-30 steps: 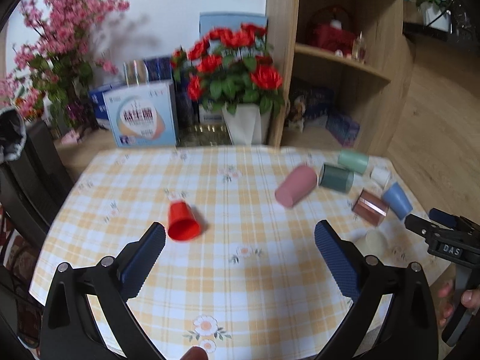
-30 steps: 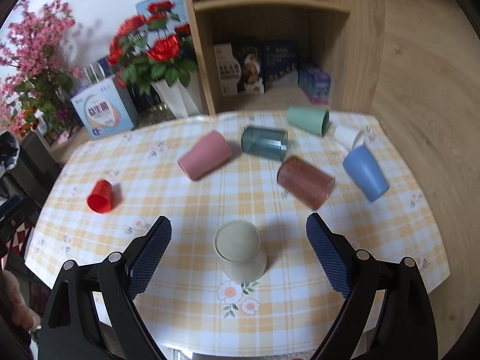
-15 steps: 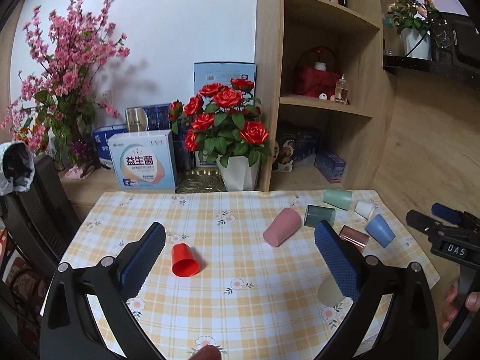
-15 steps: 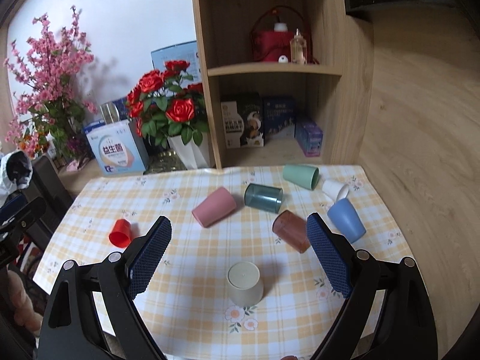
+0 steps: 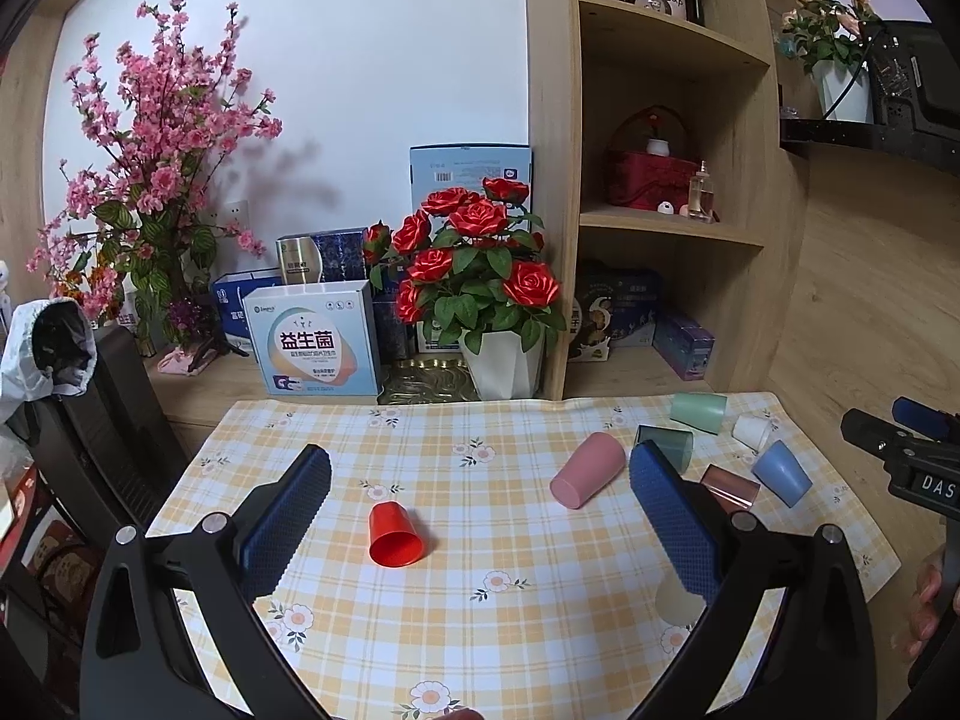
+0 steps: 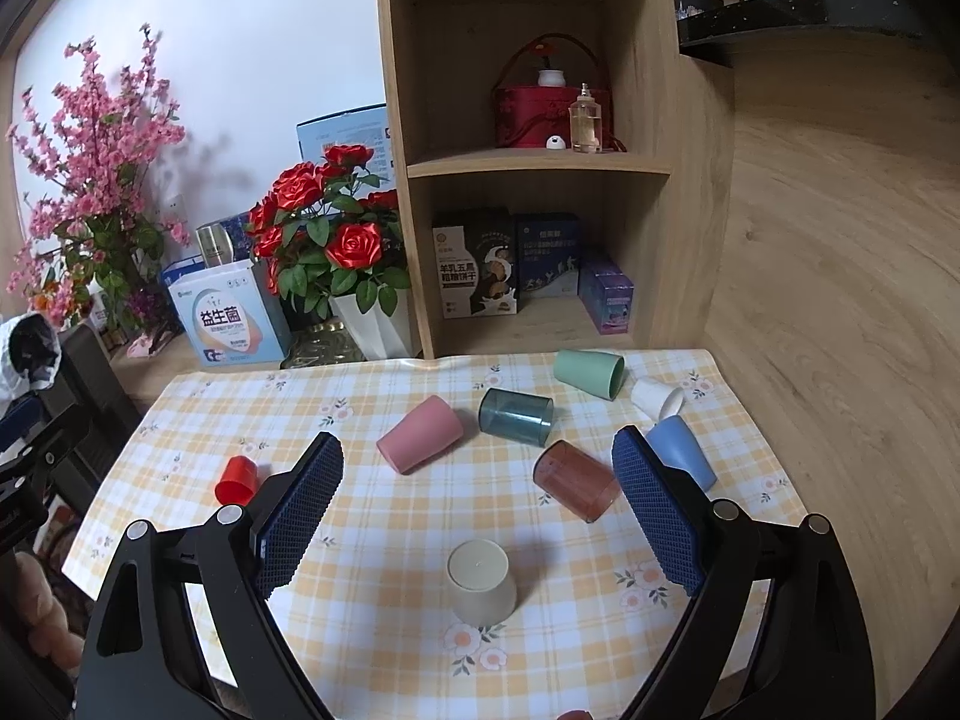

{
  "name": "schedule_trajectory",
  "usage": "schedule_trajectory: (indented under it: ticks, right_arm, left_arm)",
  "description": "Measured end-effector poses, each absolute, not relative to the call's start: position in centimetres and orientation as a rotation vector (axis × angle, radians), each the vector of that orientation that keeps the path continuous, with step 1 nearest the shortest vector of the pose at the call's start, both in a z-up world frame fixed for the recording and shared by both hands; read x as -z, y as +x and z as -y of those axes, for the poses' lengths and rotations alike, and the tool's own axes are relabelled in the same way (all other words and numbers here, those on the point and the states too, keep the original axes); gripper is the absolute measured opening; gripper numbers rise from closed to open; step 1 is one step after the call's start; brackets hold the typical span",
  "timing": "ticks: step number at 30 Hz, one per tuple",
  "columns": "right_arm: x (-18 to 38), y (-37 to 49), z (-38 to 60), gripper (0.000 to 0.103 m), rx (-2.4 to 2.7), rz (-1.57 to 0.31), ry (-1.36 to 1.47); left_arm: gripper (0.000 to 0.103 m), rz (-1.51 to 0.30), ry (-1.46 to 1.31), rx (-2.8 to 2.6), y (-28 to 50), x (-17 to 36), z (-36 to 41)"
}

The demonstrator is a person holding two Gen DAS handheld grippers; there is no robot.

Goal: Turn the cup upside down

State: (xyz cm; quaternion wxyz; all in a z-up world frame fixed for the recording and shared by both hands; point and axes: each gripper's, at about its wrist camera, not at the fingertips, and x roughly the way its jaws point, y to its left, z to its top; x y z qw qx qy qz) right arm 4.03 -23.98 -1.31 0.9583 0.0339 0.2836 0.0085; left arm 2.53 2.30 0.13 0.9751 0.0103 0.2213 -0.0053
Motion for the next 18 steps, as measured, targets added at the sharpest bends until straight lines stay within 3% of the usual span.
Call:
schedule_trajectory:
  ticks: [18]
  right_arm:
    - [1.04,3.86,24.01,0.088,-0.011,-0.566,0.065]
  left_arm:
    - [0.097,-0.478,0.013,0.019,2.77,0.54,-2.40]
